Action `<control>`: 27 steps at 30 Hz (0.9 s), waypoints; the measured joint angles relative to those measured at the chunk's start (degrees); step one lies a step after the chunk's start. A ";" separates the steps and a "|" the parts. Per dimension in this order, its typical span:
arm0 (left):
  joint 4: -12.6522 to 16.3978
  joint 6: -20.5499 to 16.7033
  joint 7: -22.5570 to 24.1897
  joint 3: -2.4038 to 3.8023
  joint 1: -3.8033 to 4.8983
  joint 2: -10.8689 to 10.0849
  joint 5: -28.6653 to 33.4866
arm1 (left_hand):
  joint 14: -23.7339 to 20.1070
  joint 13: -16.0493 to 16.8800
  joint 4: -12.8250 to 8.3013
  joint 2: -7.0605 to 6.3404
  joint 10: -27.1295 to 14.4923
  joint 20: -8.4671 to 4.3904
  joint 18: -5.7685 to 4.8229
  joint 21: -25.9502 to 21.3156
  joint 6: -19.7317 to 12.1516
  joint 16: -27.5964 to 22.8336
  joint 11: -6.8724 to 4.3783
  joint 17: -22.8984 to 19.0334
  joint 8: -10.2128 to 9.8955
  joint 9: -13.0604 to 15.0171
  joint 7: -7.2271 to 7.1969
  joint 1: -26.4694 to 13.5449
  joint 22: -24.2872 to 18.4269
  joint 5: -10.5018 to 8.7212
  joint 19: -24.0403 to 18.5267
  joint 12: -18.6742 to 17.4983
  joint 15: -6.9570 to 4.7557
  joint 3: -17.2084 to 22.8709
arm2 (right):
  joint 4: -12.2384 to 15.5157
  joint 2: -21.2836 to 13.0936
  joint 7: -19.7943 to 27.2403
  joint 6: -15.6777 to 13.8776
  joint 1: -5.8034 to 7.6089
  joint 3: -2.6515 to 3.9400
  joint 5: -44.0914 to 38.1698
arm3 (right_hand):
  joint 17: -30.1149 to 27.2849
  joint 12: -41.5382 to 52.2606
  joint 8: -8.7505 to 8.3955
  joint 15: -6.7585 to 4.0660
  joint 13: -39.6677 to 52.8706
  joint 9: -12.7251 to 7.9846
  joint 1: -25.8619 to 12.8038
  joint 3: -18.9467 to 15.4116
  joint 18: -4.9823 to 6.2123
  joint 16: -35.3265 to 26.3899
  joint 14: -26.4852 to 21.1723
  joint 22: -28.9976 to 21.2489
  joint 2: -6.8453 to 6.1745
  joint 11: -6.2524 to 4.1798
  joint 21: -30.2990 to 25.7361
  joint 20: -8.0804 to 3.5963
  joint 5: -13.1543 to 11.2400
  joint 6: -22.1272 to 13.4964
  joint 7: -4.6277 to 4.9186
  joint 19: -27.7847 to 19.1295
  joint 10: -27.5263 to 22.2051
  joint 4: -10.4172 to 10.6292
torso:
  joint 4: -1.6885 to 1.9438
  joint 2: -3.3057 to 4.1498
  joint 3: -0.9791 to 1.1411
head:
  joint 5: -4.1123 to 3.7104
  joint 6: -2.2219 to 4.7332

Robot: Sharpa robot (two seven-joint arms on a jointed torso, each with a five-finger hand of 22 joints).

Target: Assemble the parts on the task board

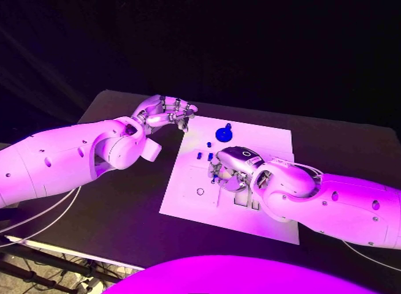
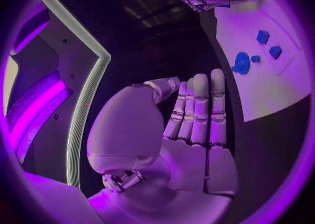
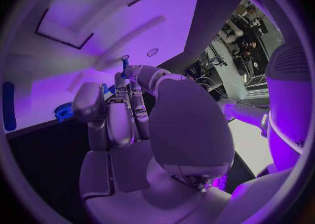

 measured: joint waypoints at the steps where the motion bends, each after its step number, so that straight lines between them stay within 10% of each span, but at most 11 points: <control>1: 0.00 0.01 -0.02 0.00 0.00 0.01 0.00 | 0.00 0.00 0.00 0.00 0.00 0.00 0.00 0.00 0.00 0.00 0.00 0.00 0.00 0.00 0.00 0.00 0.00 0.00 0.00 0.00 0.00 0.00 | 0.00 0.00 0.00 0.00 -0.03 0.00 -0.01 | 0.00 -0.08 0.00 0.00 0.00 0.00 0.00 0.00 0.00 0.00 0.00 0.00 0.00 0.00 0.00 0.00 0.00 0.00 0.00 0.00 0.00 0.00 | 0.00 0.00 -0.01 | 0.04 -0.02; 27: -0.20 0.18 -0.28 -0.01 0.00 0.09 -0.01 | 0.00 0.01 0.00 0.00 0.00 0.00 0.00 0.00 0.00 0.00 0.00 0.01 0.00 -0.05 0.00 0.00 0.01 0.00 0.00 0.00 0.00 0.00 | -0.99 0.76 -0.05 0.00 -0.63 0.00 -0.08 | -0.15 -0.20 0.00 0.00 0.00 0.05 0.00 -0.04 0.00 0.00 0.00 0.02 -0.01 -0.04 0.00 0.00 -0.12 0.00 0.00 0.00 -0.04 -0.02 | -0.03 -0.01 -0.01 | 0.37 -0.12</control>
